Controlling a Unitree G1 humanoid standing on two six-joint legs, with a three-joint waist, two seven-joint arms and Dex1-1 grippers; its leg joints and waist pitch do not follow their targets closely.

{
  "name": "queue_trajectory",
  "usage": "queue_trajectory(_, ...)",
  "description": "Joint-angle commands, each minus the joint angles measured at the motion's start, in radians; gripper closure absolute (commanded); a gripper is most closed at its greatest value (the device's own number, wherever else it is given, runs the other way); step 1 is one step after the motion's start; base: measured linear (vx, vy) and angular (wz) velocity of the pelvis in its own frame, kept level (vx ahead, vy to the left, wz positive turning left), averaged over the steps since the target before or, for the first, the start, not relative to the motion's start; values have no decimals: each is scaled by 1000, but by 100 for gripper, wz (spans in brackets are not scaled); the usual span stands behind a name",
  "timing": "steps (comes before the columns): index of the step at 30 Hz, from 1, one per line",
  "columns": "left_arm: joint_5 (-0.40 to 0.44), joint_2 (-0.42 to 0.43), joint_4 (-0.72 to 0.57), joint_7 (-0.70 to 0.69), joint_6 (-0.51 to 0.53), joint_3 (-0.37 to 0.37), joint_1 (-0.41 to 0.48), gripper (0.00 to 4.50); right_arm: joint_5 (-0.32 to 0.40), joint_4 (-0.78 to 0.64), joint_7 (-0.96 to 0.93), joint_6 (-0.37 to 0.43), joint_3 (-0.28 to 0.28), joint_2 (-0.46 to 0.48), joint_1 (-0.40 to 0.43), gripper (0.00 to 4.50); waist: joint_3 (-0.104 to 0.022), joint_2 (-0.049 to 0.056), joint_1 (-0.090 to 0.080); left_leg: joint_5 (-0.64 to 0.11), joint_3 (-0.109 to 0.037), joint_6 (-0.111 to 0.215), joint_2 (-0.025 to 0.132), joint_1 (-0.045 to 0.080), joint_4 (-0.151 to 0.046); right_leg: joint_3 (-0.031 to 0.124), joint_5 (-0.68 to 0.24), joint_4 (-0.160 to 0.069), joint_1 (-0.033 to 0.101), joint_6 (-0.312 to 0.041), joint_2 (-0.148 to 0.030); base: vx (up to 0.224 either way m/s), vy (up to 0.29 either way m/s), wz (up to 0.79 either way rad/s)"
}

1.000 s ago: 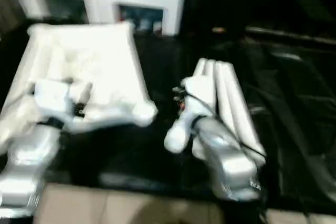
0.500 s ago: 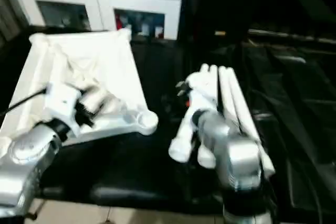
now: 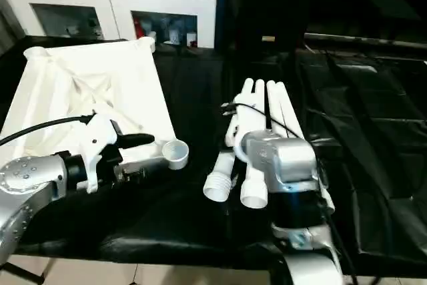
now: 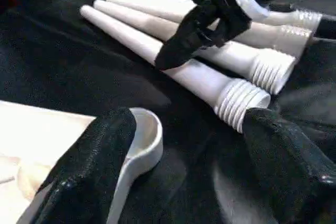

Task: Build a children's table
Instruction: Pick table leg

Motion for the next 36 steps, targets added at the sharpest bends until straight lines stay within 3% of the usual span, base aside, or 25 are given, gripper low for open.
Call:
queue_trajectory(1,-8,3,-25,-10,19,-9,-10,34,1,40,-1,4,-11,7,-23,0,-57,8,4,-124,-5,-74,43,5,-72,51,-56,-63,46,-158,-73,0,0,0)
queue_trajectory(3,-12,8,-34,-16,33,-14,-13,9,1,73,8,26,-5,11,-39,0,-56,8,4,-127,-4,-74,43,6,-72,52,-60,-64,45,-160,-72,0,0,0)
queue_trajectory(6,-17,11,-40,-18,49,-19,-20,9,9,131,21,63,1,20,-57,0,-56,6,6,-131,-3,-74,44,6,-72,52,-84,-66,45,-158,-74,0,0,0)
queue_trajectory(13,-23,22,-45,-17,60,-33,-26,9,12,210,23,63,-8,36,-65,0,-56,4,12,-124,0,-81,45,7,-74,52,-87,-65,43,-149,-74,0,0,0)
queue_trajectory(26,-34,36,-72,-15,114,-47,-16,0,9,338,26,12,-45,42,-78,123,-53,-4,13,-188,-1,-97,47,11,-78,52,-180,-73,36,-125,-75,0,0,0)
queue_trajectory(28,-36,35,-76,-12,119,-49,-15,0,11,353,17,2,-64,46,-78,144,-52,-4,12,-206,-1,-100,47,13,-79,52,-195,-75,34,-122,-75,0,0,0)
queue_trajectory(29,-37,35,-76,-11,121,-48,-15,0,12,361,15,-4,-71,47,-80,152,-52,-12,11,-216,-1,-100,48,14,-80,52,-208,-77,33,-121,-75,0,0,0)
queue_trajectory(30,-37,35,-76,-11,121,-48,-15,0,12,362,14,-4,-72,47,-80,159,-52,-9,12,-224,-2,-101,48,14,-81,52,-219,-76,33,-119,-75,0,0,0)
queue_trajectory(31,-39,36,-76,-9,125,-49,-15,0,27,384,3,-12,-113,58,-85,167,-52,-10,12,-228,-2,-102,49,15,-81,52,-222,-76,32,-118,-76,0,0,0)
queue_trajectory(36,-38,33,-71,2,126,-45,-20,0,30,423,-18,-49,-147,59,-87,216,-52,-13,11,-241,-2,-102,48,15,-82,52,-232,-77,30,-117,-75,0,0,0)
